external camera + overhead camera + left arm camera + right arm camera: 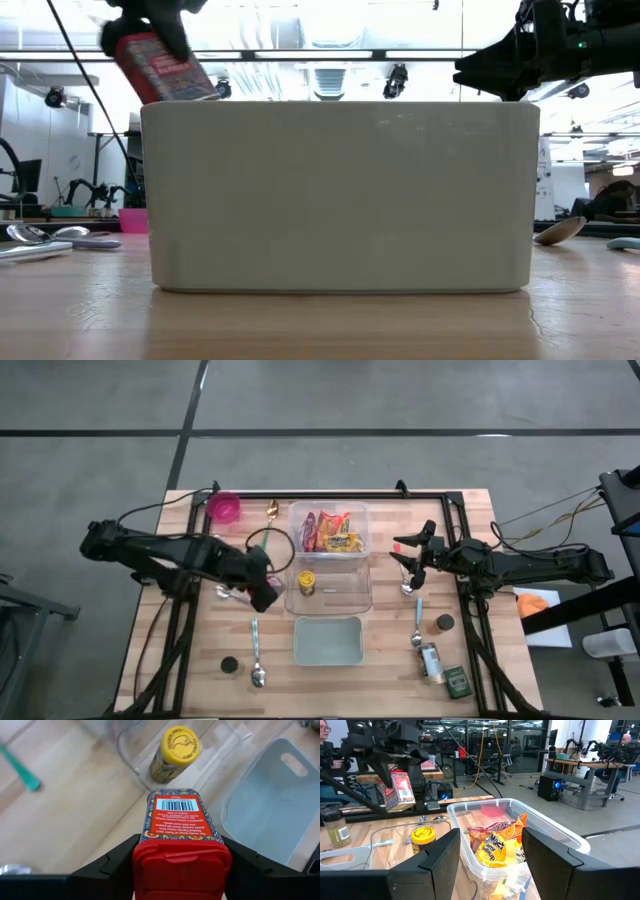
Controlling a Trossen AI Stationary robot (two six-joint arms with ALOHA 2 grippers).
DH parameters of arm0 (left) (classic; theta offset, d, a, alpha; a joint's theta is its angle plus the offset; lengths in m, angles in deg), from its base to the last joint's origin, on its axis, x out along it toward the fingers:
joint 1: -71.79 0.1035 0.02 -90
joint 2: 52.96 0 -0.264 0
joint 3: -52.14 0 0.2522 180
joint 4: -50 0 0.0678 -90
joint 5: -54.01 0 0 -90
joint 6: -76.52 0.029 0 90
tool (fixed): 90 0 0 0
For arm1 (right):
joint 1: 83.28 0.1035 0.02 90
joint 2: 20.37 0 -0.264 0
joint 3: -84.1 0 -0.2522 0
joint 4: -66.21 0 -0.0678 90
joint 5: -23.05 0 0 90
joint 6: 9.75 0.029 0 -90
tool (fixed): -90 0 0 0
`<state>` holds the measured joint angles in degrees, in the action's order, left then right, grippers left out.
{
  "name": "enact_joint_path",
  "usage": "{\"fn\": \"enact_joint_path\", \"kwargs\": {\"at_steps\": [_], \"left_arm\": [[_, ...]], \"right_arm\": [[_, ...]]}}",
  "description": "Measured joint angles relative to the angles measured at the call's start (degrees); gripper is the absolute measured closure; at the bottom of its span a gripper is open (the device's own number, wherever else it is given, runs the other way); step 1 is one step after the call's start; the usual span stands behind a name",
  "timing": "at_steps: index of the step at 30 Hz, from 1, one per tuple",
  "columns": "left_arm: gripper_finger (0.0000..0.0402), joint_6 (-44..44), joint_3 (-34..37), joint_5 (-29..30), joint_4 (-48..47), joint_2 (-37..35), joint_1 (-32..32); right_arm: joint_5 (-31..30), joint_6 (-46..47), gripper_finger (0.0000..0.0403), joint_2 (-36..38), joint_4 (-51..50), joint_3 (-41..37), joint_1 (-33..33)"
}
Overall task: Pick & Place Food Item
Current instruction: Put the red spice can into the transparent bin
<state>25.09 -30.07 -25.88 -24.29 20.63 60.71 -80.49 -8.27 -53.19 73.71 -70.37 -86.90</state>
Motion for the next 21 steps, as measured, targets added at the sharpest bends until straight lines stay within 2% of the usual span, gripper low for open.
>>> {"fn": "enact_joint_path", "kwargs": {"at_steps": [7,15,21], "left_arm": [[0.0194,11.13,-3.70,-3.78,0.64,5.35,4.88],[0.0160,22.89,-17.10,-4.82,-3.61,16.67,5.01],[0.0185,28.08,-24.78,-4.82,-6.81,24.92,5.55]], "right_arm": [[-0.02,0.00,0.0192,0.00,0.00,0.00,-0.02],[0.00,0.00,0.0192,0.00,0.00,0.00,-0.02],[0.00,0.00,0.0192,0.00,0.00,0.00,0.00]]}}
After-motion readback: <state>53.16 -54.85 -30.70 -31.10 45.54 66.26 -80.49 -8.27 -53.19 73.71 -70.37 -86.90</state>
